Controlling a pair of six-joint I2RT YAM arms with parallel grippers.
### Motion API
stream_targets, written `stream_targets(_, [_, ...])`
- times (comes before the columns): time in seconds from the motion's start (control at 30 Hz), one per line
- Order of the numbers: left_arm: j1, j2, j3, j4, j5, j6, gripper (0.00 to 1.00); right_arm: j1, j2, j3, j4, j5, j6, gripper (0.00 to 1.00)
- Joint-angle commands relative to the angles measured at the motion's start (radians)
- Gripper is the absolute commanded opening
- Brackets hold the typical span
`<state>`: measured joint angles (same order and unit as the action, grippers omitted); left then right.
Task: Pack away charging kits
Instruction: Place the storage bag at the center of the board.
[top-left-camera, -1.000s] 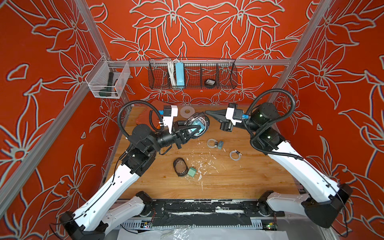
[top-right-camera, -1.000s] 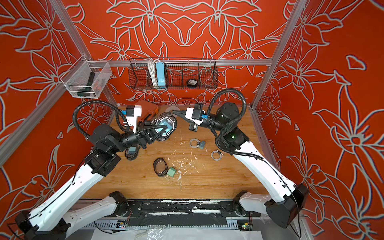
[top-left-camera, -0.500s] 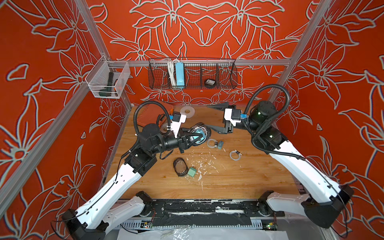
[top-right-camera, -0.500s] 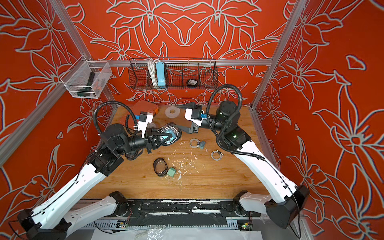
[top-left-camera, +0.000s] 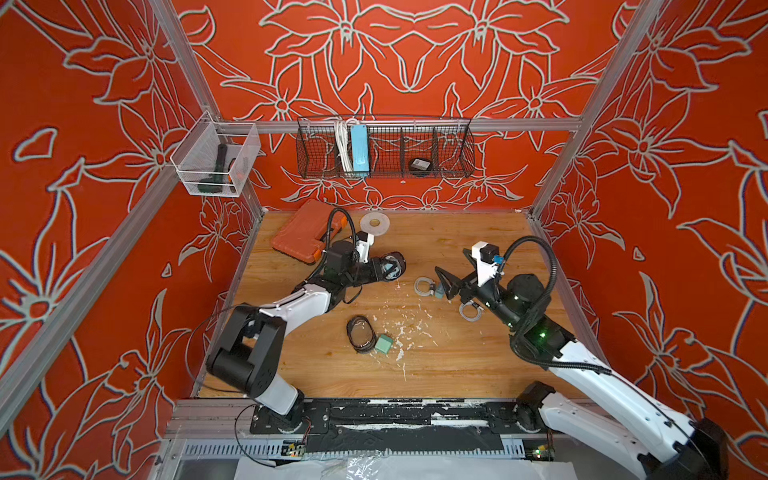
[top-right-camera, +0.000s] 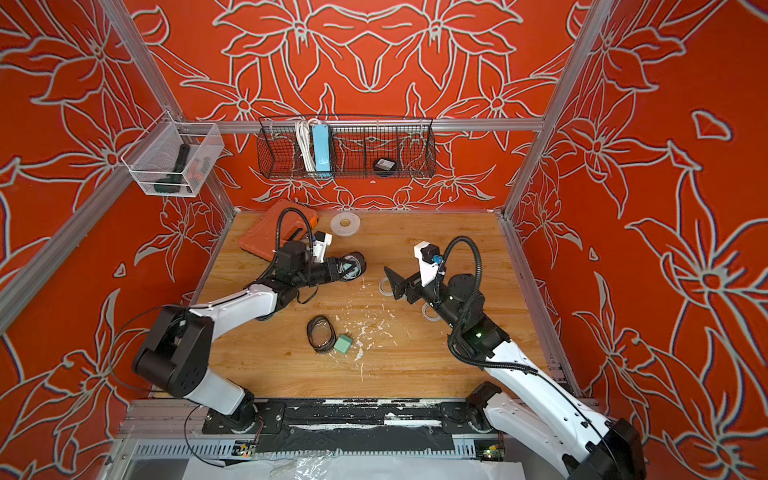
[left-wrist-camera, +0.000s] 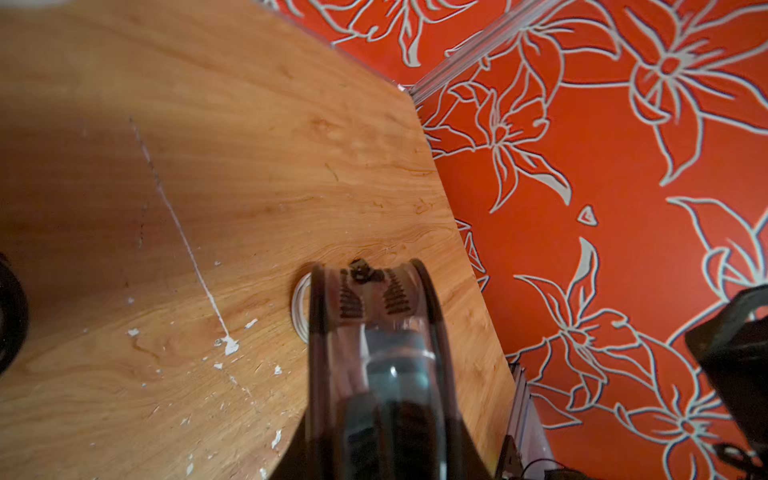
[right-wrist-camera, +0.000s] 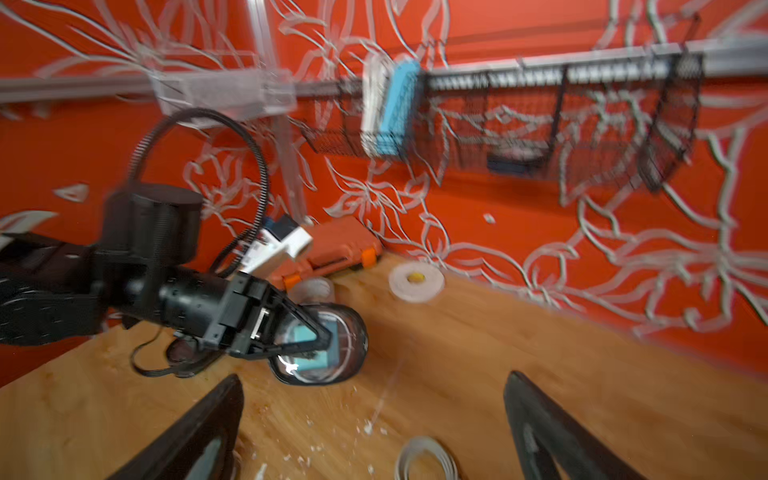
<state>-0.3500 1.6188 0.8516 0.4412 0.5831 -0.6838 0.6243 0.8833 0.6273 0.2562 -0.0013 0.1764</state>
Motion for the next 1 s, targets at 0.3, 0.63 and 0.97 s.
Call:
stream_targets(0.3, [-0.070,0.336,0.170,0.228,-0.147,-0.201,0.00,-0.005,0.128,0.052,-0.118,0.197,0.130,0.98])
stream_targets(0.63, [-0.096,0.408,0.274,0.102,-0.240,-0.241,0.72,-0.006,0.102,0.080,-0.168,0.197,0.129,0.98])
stream_targets(0.97, [-0.095,0.150,0.134,-0.141,-0.324,-0.194,0.99,-0.006,0.154,0.222,-0.450,0.355,0.393,0.98])
